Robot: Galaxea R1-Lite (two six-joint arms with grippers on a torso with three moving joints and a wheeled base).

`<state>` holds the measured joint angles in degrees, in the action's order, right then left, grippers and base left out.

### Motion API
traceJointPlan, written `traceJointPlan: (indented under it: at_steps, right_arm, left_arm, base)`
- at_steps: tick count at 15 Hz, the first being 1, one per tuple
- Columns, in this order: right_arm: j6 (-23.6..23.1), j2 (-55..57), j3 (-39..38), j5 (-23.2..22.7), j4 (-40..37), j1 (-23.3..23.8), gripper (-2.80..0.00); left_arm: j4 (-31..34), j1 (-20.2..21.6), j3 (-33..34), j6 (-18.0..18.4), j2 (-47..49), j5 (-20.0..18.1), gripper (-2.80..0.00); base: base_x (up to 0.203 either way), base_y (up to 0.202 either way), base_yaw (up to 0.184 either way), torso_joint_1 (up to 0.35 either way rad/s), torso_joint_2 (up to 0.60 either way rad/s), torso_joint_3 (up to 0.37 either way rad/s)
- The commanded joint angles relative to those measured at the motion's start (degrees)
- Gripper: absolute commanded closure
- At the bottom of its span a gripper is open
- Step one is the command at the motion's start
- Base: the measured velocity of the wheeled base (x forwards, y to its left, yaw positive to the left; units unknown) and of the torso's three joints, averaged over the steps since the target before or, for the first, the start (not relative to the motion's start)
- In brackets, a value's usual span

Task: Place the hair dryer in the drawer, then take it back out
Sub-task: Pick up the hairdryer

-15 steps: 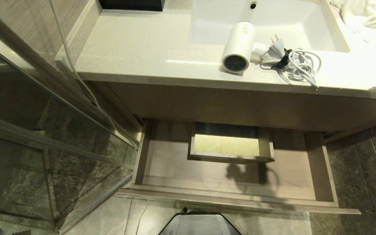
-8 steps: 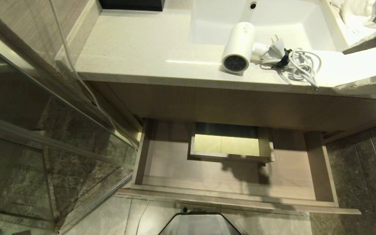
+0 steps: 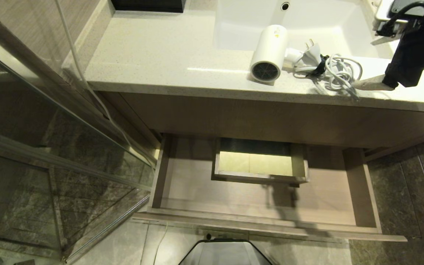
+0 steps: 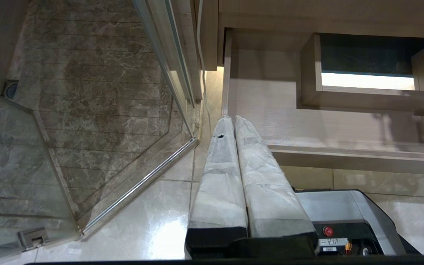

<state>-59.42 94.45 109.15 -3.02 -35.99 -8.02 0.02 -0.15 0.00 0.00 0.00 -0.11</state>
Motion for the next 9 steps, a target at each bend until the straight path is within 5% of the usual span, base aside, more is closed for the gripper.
traceJointPlan:
  at_steps: [1,5,9]
  right_arm:
    - [0.1,1.0,0.0,-0.1,0.2,-1.8,-2.8]
    - [8.4,2.0,0.0,-3.5,-1.0,-4.6,-2.8]
    - [8.8,3.9,0.0,-5.2,-0.7,-4.7,-2.8]
  left_arm:
    - [0.0,0.0,0.0,0.0,0.0,0.0,0.0]
    - [0.0,0.1,0.1,0.0,0.0,0.0,0.0]
    - [0.0,0.0,0.1,0.0,0.0,0.0,0.0]
  base:
    - [0.0,0.0,0.0,0.0,0.0,0.0]
    - [0.0,0.0,0.0,0.0,0.0,0.0]
    - [0.0,0.0,0.0,0.0,0.0,0.0]
